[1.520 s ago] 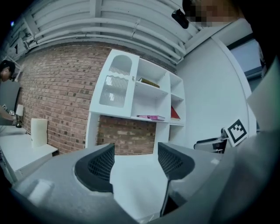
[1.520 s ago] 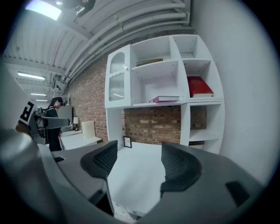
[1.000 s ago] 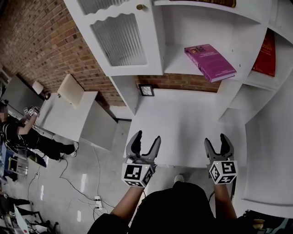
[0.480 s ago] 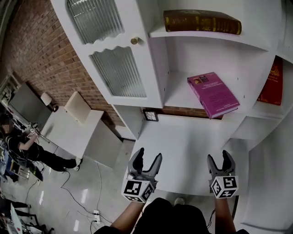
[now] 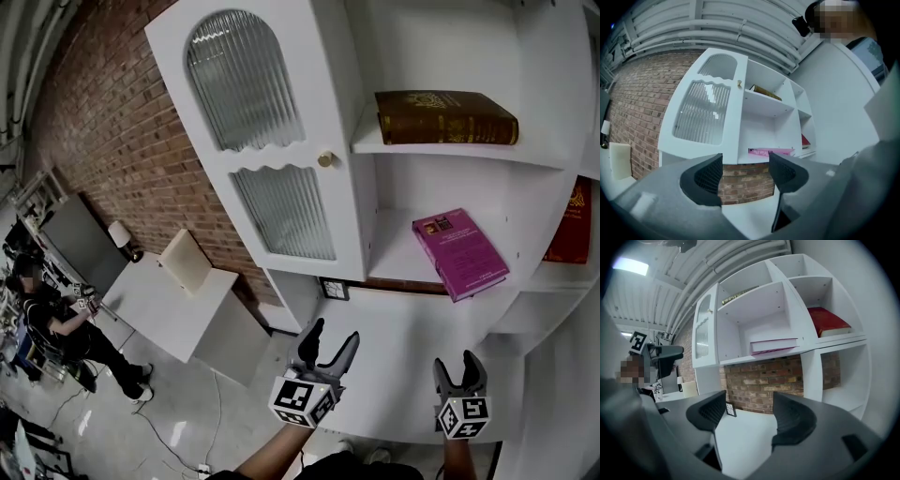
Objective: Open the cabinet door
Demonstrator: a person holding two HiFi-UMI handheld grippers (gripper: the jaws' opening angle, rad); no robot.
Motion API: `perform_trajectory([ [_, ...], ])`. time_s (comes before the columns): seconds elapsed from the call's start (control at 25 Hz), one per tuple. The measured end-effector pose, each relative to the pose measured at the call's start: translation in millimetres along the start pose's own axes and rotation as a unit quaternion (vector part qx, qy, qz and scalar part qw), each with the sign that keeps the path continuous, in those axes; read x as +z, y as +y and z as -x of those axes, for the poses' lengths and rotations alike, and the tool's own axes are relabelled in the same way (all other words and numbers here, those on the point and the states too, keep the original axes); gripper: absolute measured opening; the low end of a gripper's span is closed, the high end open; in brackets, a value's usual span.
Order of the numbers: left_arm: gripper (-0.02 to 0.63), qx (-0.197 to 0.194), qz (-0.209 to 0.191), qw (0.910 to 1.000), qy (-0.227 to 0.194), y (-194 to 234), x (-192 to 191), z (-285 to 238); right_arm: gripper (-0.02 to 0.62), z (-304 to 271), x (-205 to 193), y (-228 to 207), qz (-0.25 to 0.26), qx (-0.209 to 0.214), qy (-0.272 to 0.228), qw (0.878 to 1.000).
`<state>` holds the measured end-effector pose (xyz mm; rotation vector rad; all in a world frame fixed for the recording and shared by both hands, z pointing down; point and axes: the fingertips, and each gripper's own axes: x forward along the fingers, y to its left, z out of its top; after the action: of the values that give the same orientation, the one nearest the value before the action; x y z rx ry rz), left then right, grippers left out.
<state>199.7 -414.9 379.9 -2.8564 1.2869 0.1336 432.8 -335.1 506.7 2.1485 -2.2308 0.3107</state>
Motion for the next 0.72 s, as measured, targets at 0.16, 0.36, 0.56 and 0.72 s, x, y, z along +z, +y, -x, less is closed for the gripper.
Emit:
perform_trajectory([
  [0.16, 0.299, -0.031, -0.021, 0.9991, -0.018, 5, 45, -15, 0.299, -16, 3, 20, 0.001, 0.015, -0.001, 1.0],
  [0.36, 0.299, -0.044, -0.019, 0.9974, -0.054, 18, 112, -32, 0.299, -31, 12, 41, 0.002, 0.03, -0.005, 1.0],
  [0.56, 0.299, -0.036, -0.041, 0.9957, -0.075, 37, 161, -56, 0.299, -47, 36, 70, 0.003, 0.056, -0.026, 0.998],
  [0.72, 0.299, -0.045, -0.06, 0.9937, -0.082, 38, 188, -69, 0.299, -53, 52, 97, 0.026, 0.067, -0.037, 0.997],
])
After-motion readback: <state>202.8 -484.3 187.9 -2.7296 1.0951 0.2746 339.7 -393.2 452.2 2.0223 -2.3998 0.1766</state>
